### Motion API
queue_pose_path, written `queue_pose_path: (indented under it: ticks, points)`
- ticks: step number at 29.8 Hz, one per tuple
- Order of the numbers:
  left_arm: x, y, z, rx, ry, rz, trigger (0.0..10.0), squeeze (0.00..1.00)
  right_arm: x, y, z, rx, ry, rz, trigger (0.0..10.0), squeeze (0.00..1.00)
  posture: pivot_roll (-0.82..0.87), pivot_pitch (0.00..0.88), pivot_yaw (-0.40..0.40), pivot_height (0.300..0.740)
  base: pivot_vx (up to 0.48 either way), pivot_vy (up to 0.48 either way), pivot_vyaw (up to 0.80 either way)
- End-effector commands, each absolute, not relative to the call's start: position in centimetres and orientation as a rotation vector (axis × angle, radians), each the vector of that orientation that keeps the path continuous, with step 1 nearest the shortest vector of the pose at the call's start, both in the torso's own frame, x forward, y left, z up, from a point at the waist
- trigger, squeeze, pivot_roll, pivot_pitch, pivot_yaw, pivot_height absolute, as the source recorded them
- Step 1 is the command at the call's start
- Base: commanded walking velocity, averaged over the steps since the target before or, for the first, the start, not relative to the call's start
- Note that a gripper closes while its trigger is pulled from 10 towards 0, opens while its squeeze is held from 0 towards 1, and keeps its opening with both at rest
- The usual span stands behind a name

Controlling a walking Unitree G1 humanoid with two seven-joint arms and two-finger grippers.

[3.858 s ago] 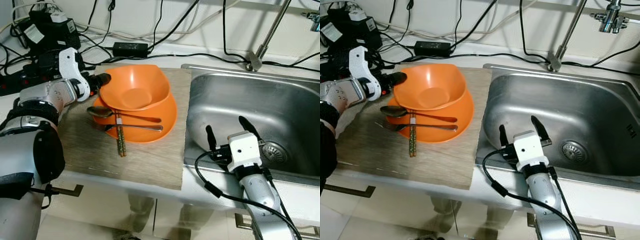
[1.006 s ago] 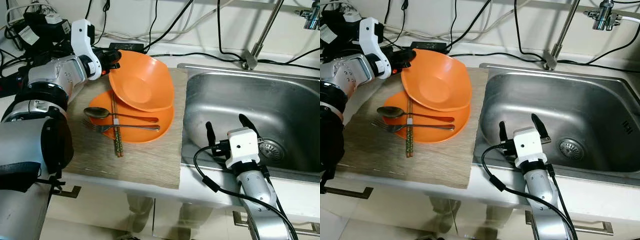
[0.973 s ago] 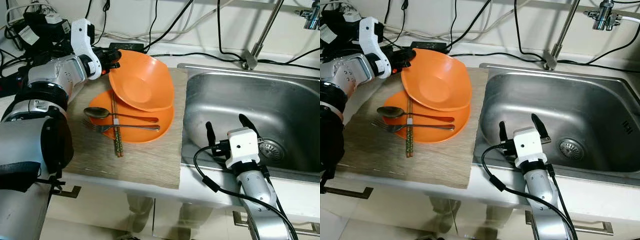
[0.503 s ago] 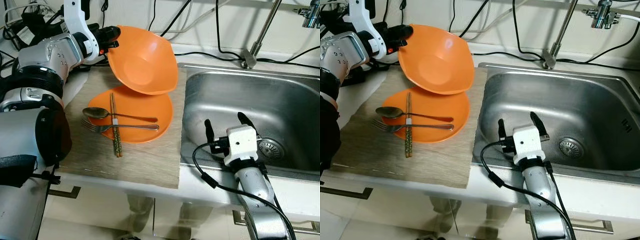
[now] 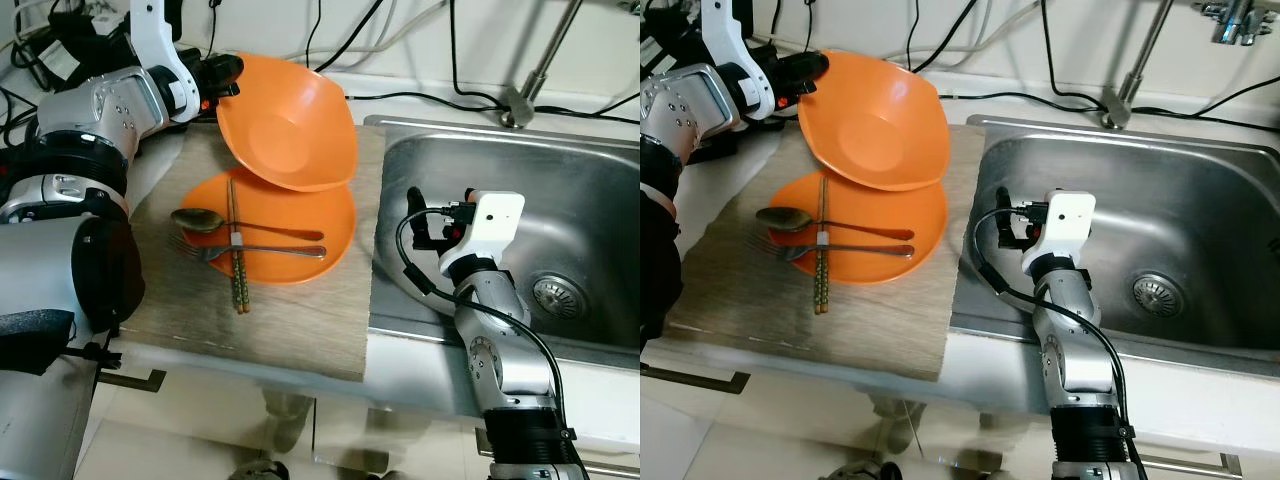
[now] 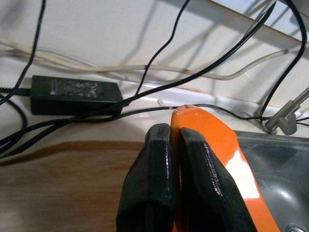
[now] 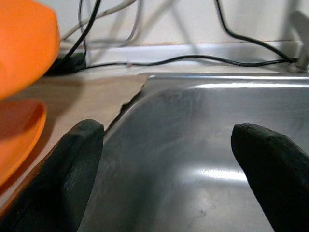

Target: Kitchen organization

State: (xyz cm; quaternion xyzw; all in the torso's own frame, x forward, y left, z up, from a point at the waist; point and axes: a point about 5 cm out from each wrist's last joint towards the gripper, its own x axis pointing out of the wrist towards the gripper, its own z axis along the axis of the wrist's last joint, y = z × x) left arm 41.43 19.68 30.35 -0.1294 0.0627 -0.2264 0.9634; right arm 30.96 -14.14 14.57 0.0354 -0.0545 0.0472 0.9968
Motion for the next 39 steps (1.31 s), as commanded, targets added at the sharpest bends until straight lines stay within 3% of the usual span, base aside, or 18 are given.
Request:
queue_pose_path:
  ticks: [1, 6, 18, 26, 28, 39]
  points:
    - [41.3, 19.6, 32.9, -0.261, 0.050, -0.476, 0.0, 0.00, 31.2, -14.4, 15.1, 0.030, -0.141, 0.093, 10.0, 0.00, -0.03, 0.022, 0.047, 0.740, 0.000, 0.000, 0.00]
    - [41.3, 19.6, 32.6, -0.268, 0.057, -0.471, 0.0, 0.00, 30.6, -15.4, 17.4, -0.256, -0.290, 0.003, 10.0, 0.00, -0.03, 0.023, 0.043, 0.740, 0.000, 0.000, 0.00]
    - [41.4, 19.1, 32.5, -0.286, 0.060, -0.483, 0.0, 0.00, 29.3, -15.8, 19.0, -0.270, -0.377, -0.033, 10.0, 0.00, -0.04, 0.020, 0.053, 0.740, 0.000, 0.000, 0.00]
    - [41.4, 18.5, 33.3, -0.291, 0.045, -0.497, 0.0, 0.00, 29.5, -14.9, 19.3, -0.115, -0.370, 0.001, 10.0, 0.00, -0.04, 0.011, 0.062, 0.740, 0.000, 0.000, 0.00]
    - [41.4, 18.3, 33.8, -0.295, 0.029, -0.506, 0.0, 0.00, 30.1, -14.9, 19.2, 0.028, -0.325, 0.009, 10.0, 0.00, -0.03, 0.006, 0.063, 0.740, 0.000, 0.000, 0.00]
    - [41.2, 18.2, 35.0, -0.306, -0.002, -0.518, 0.0, 0.00, 31.3, -13.9, 19.2, 0.355, -0.253, 0.102, 10.0, 0.00, -0.03, 0.001, 0.063, 0.740, 0.000, 0.000, 0.00]
